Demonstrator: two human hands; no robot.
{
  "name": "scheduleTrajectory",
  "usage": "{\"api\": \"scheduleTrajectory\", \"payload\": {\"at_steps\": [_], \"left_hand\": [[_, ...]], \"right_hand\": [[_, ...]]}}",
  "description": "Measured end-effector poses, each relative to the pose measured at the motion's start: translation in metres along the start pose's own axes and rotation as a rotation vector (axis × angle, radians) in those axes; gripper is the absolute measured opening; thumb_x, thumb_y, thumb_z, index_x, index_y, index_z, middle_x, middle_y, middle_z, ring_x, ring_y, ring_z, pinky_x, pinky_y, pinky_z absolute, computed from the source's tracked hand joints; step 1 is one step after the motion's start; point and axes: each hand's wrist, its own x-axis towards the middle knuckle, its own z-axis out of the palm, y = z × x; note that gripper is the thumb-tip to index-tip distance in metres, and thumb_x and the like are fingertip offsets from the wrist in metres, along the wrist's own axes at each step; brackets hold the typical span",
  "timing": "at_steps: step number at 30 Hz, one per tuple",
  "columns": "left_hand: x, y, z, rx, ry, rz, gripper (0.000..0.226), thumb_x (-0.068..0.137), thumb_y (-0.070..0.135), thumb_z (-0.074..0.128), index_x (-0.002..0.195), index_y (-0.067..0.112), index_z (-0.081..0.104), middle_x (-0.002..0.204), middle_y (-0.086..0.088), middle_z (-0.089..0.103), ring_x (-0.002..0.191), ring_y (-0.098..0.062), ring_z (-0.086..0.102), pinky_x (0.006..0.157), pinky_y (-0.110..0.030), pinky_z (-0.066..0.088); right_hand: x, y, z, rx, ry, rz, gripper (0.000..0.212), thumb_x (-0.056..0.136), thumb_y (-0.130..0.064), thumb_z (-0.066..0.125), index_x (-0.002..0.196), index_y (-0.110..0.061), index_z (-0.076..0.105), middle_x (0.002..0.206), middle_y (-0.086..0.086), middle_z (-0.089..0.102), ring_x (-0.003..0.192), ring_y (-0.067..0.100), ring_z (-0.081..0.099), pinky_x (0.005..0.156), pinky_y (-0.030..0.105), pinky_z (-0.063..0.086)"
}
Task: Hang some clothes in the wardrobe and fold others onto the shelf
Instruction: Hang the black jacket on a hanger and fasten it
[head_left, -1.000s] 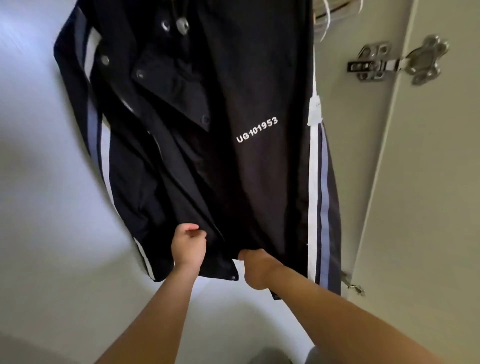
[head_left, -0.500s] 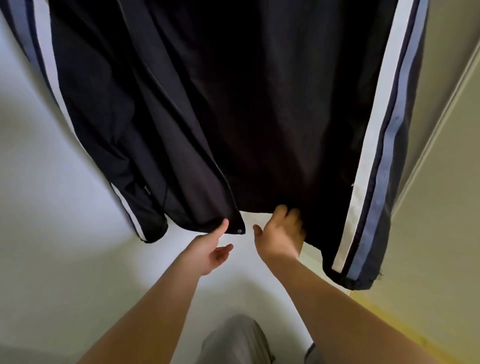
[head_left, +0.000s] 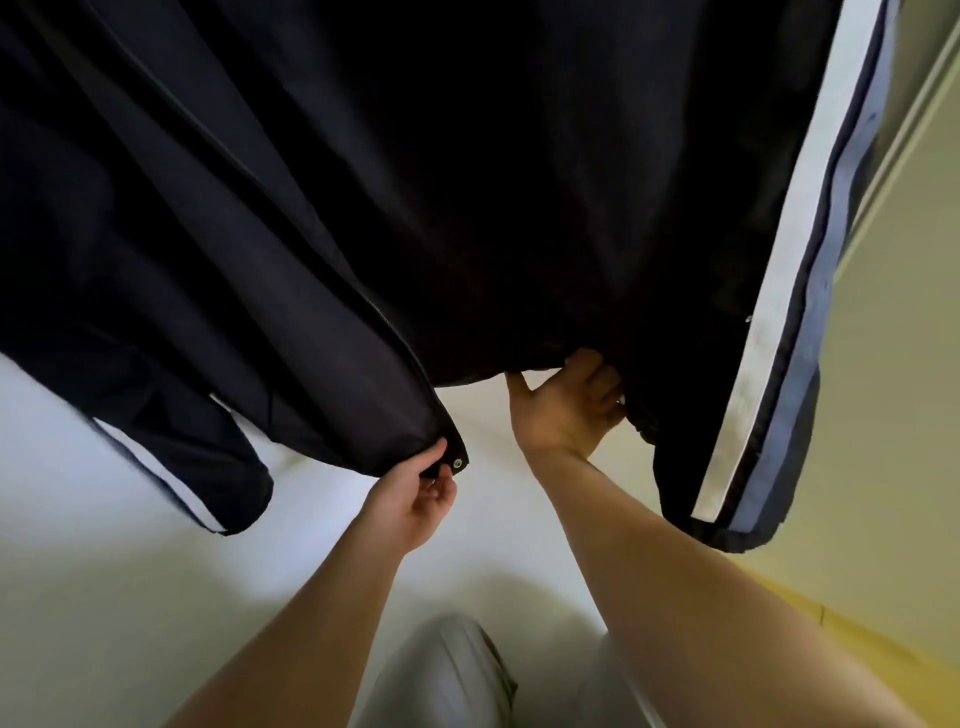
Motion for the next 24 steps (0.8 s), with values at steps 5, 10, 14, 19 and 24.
{"api": "scheduleTrajectory", "payload": {"at_steps": [5, 10, 14, 19, 24], "left_hand": [[0.003, -0.003, -0.001, 0.023, -0.117, -0.074, 0.035, 0.087, 0.015, 0.074, 0.117, 0.002, 0.063, 0.115, -0.014, 0.064, 0.085, -0.018, 0.068, 0.067, -0.028, 0.058], [-0.008, -0.008, -0.004, 0.021, -0.192, -0.094, 0.02, 0.094, 0.011, 0.064, 0.113, 0.004, 0.063, 0.107, -0.013, 0.071, 0.092, -0.017, 0.065, 0.075, -0.026, 0.053], [-0.015, -0.014, -0.003, 0.082, -0.179, -0.078, 0.008, 0.095, 0.008, 0.061, 0.103, 0.005, 0.063, 0.091, -0.01, 0.072, 0.082, -0.014, 0.063, 0.074, -0.026, 0.051], [-0.02, -0.021, 0.0, 0.111, -0.149, -0.044, 0.01, 0.087, 0.009, 0.073, 0.094, 0.008, 0.066, 0.088, -0.005, 0.068, 0.067, -0.01, 0.062, 0.067, -0.023, 0.053], [-0.044, -0.03, 0.01, 0.108, -0.407, -0.041, 0.021, 0.075, 0.014, 0.079, 0.085, 0.016, 0.061, 0.064, 0.005, 0.037, 0.059, -0.01, 0.019, 0.057, -0.022, 0.027]], "right_hand": [[0.015, -0.009, 0.001, 0.118, -0.069, 0.176, 0.099, 0.085, -0.066, 0.06, 0.149, -0.005, 0.017, 0.148, 0.022, 0.029, 0.129, 0.04, 0.042, 0.102, 0.048, 0.038], [0.017, -0.01, -0.003, 0.996, -0.206, 0.503, 0.05, 0.087, -0.02, 0.071, 0.131, -0.013, 0.048, 0.13, 0.003, 0.053, 0.12, 0.025, 0.054, 0.098, 0.03, 0.041], [0.019, 0.002, -0.023, 1.452, -0.384, 0.779, 0.016, 0.089, -0.004, 0.048, 0.091, -0.015, 0.06, 0.117, 0.0, 0.062, 0.117, 0.017, 0.058, 0.107, 0.034, 0.044], [-0.002, 0.029, -0.043, 1.571, -0.431, 0.796, 0.026, 0.085, 0.006, 0.041, 0.074, -0.014, 0.053, 0.09, 0.0, 0.062, 0.096, 0.019, 0.061, 0.094, 0.031, 0.048], [-0.033, 0.075, -0.052, 1.341, -0.759, 0.712, 0.025, 0.091, -0.003, 0.052, 0.107, -0.02, 0.062, 0.11, -0.001, 0.072, 0.108, 0.02, 0.067, 0.088, 0.033, 0.048]]}}
